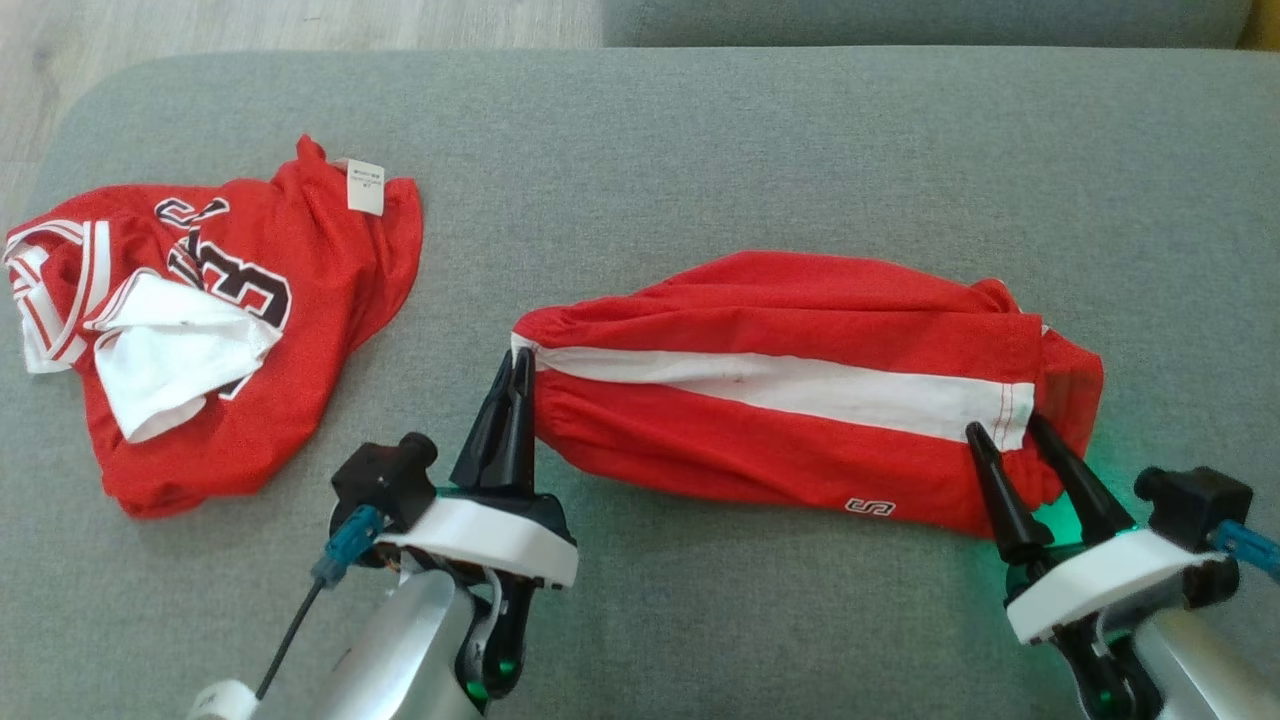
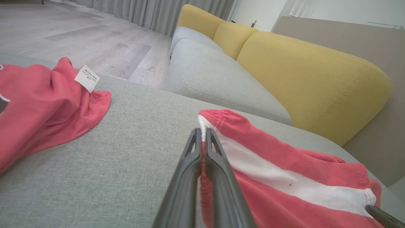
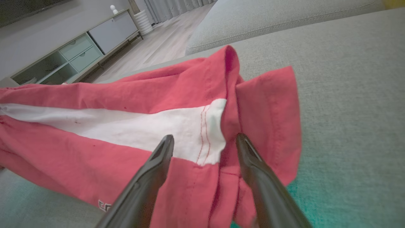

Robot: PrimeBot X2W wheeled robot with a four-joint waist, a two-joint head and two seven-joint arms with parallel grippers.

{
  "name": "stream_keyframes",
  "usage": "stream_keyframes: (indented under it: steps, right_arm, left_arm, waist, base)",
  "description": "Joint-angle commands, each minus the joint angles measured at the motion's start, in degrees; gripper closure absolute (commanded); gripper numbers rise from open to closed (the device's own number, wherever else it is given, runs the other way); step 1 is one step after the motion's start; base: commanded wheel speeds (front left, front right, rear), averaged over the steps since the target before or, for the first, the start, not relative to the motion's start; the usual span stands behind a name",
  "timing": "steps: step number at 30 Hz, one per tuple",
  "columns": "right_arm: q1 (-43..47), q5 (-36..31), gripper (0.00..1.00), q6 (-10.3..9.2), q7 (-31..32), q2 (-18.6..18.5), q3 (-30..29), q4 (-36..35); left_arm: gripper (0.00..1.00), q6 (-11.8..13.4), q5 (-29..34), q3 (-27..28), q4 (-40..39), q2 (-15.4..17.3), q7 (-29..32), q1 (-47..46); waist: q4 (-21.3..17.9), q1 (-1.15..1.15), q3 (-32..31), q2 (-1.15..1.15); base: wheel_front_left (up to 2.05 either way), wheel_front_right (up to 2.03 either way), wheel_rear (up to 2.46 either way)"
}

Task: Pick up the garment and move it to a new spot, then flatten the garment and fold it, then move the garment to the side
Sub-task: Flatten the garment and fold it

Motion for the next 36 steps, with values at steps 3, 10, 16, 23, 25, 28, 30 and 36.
stream_keyframes:
  steps: [3, 10, 16, 23, 25, 28, 30, 36]
  right_arm:
    - [-2.35, 1.9, 0.0, 0.42, -0.54, -1.44, 1.76, -0.8]
    - [-4.02, 4.79, 0.26, 0.42, -0.74, -1.71, 4.96, 0.68]
    - [-6.09, 6.06, 1.0, 0.42, -1.06, -1.61, 6.72, 1.51]
    - [-9.44, 5.11, 1.0, 0.42, -1.34, -3.71, 2.95, -2.75]
    - [-11.73, 3.42, 1.0, 0.42, -1.35, -5.5, -0.46, -6.39]
    - [-17.16, 1.61, 1.0, 0.42, -1.36, -8.43, -5.08, -10.26]
    - [-25.48, 1.42, 1.0, 0.42, -1.37, -11.51, -6.48, -11.22]
    - [-45.72, 2.58, 1.0, 0.42, -1.37, -14.8, -5.69, -8.95]
  left_arm:
    - [1.0, -0.54, 0.99, 2.88, -1.34, 0.04, -0.31, -2.02]
    - [1.0, -0.71, 0.56, 2.88, -1.6, -0.04, -0.31, -2.2]
    - [1.0, -0.56, 0.58, 2.85, -1.37, -0.05, -0.31, -2.34]
    - [1.0, -2.19, 2.38, 4.34, -4.57, -0.05, -0.31, -4.4]
    - [1.0, -2.96, 2.78, 4.23, -5.5, -0.05, -0.31, -7.11]
    - [1.0, -3.75, 3.18, 4.08, -5.12, -0.06, -0.27, -14.29]
    - [1.0, -4.42, 2.05, 4.64, -3.34, -0.06, 0.24, -24.09]
    - [1.0, -4.99, 0.38, 6.62, 4.22, -0.06, -0.06, -45.46]
  waist:
    - [-0.05, -0.01, 0.16, 0.0]
    - [-0.43, -0.01, 0.1, 0.0]
    - [-0.96, -0.01, -0.3, 0.0]
    - [-3.44, -0.01, -0.86, 0.0]
    - [-4.61, -0.01, -0.24, 0.0]
    - [-6.61, -0.01, 1.48, 0.0]
    - [-8.58, -0.01, 4.08, 0.0]
    - [-11.98, -0.01, 10.74, 0.0]
  base:
    - [0.0, 0.0, 0.0]
    - [0.0, 0.0, 0.0]
    - [0.0, 0.0, 0.0]
    - [0.0, 0.0, 0.0]
    - [0.0, 0.0, 0.0]
    - [0.0, 0.0, 0.0]
    - [0.0, 0.0, 0.0]
    - [0.0, 0.0, 0.0]
